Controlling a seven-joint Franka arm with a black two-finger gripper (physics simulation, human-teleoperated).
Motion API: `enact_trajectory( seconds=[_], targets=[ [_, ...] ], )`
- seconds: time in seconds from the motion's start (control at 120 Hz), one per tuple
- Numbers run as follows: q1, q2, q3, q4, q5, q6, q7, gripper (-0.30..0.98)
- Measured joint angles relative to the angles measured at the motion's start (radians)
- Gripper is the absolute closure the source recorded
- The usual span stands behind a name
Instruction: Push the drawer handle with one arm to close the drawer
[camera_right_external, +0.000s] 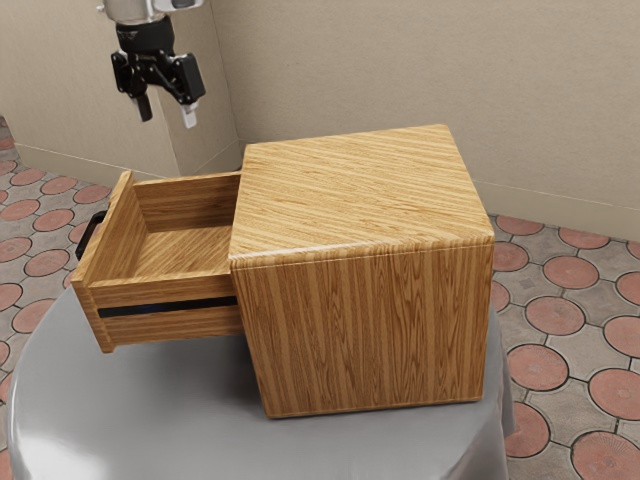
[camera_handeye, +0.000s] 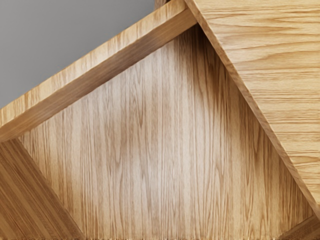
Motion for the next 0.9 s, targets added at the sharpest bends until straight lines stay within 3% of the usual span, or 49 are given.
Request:
enact_trajectory(
  seconds=[0.4,0.483,0.592,0.733,0.792,0.817,0.9],
  targets=[
    [0.011,0.001,-0.005,0.005,-0.002,-0.025,0.044,0.0],
    [-0.002,-0.115,-0.007,0.104,0.018,-0.044,0.066,0.0],
    [-0.004,-0.191,-0.075,0.128,0.033,-0.058,0.205,0.0],
    [-0.102,-0.203,-0.096,0.117,0.109,-0.077,0.39,0.0],
    [-0.105,-0.275,-0.098,-0.024,0.123,-0.074,0.458,0.0],
    [-0.099,-0.364,-0.096,-0.188,0.124,-0.046,0.49,0.0],
    [0.145,-0.518,-0.094,-0.554,0.121,0.072,0.604,0.0]
  ],
)
